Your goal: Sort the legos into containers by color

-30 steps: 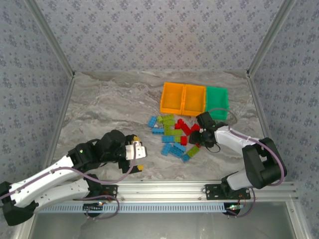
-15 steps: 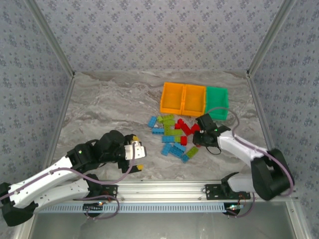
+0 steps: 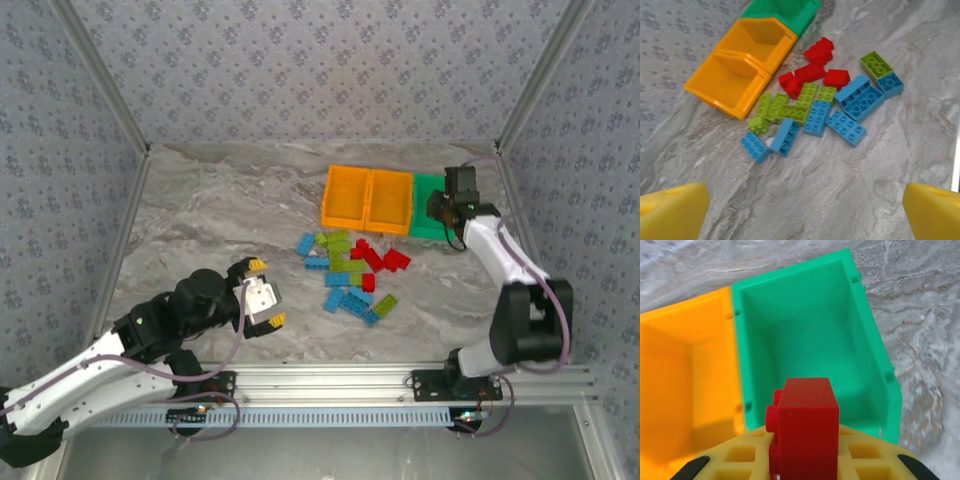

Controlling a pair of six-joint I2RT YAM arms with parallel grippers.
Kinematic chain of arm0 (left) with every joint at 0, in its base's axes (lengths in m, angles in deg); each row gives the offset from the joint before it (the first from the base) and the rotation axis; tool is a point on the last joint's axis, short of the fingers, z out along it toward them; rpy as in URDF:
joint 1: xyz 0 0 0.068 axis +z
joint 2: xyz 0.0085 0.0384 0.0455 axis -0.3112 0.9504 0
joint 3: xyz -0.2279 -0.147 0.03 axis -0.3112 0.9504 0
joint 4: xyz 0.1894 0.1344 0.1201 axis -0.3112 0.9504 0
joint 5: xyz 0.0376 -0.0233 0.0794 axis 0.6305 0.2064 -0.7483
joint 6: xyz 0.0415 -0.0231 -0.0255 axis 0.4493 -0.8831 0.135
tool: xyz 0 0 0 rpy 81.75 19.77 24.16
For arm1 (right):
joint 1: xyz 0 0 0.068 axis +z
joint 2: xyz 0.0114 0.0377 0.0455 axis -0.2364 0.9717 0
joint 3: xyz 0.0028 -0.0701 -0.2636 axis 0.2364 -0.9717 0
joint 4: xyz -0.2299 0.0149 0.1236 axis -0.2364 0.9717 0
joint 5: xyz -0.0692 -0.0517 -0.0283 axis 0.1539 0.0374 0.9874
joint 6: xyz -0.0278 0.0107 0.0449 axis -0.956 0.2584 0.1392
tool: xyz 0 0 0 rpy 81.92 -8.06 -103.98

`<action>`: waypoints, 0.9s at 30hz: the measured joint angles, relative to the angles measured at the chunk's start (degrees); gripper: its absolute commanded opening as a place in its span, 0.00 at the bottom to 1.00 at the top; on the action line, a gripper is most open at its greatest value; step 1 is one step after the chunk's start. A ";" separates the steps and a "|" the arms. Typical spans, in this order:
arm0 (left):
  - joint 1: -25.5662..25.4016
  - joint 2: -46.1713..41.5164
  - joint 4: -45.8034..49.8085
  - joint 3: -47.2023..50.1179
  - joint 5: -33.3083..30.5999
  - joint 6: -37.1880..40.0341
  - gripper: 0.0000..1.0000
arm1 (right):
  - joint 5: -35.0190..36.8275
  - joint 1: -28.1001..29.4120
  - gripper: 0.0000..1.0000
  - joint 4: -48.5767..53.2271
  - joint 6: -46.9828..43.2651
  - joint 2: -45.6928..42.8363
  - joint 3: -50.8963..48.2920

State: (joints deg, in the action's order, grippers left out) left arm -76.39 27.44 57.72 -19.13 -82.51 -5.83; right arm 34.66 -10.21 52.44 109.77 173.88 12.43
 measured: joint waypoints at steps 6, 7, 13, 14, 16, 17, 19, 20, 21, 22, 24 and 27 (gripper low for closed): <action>0.00 0.85 -1.09 0.07 -3.02 -1.03 0.99 | -3.65 -1.86 0.38 1.33 -0.92 14.95 9.81; 0.00 1.27 -1.09 0.07 -3.43 -1.44 0.99 | -3.91 -1.86 0.41 2.01 -0.96 16.06 11.04; 0.02 4.48 -1.01 -0.39 -7.30 -6.99 0.99 | -3.56 -2.12 0.49 5.25 -0.13 13.31 12.39; 0.02 5.38 -0.83 -1.22 -8.28 -8.72 0.99 | -3.54 -2.25 0.51 5.55 0.22 11.65 11.93; 0.02 7.85 -0.83 -3.63 -10.58 -13.73 0.99 | -3.65 -2.32 0.53 6.21 1.49 6.51 9.79; 0.02 9.07 -0.87 -4.94 -11.89 -16.72 0.99 | -3.82 -2.19 0.57 6.95 2.14 3.08 8.48; 0.17 11.37 -1.03 -7.10 -14.38 -23.56 0.99 | -4.46 -1.18 0.60 7.39 3.17 -4.79 4.90; 0.48 12.63 -1.14 -7.93 -15.41 -27.50 0.99 | -5.09 0.31 0.61 7.78 3.67 -9.73 2.60; 1.14 13.99 -1.38 -8.46 -16.06 -31.63 0.99 | -5.73 2.38 0.62 8.46 4.04 -14.16 0.63; 1.97 15.32 -1.62 -8.70 -16.24 -35.23 0.99 | -6.25 4.90 0.64 9.33 4.28 -17.90 -0.87; 4.59 18.91 -2.49 -8.74 -16.37 -43.78 0.96 | -7.63 12.76 0.69 11.98 4.85 -25.05 -3.61; 8.74 25.03 -3.48 -8.74 -15.26 -55.95 0.96 | -9.81 24.68 0.72 16.02 5.88 -30.01 -6.64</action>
State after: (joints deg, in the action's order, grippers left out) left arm -67.65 52.47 54.24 -27.87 -97.77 -61.78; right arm 24.85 14.47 68.46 115.65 143.87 5.78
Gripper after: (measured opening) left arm 0.962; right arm 0.715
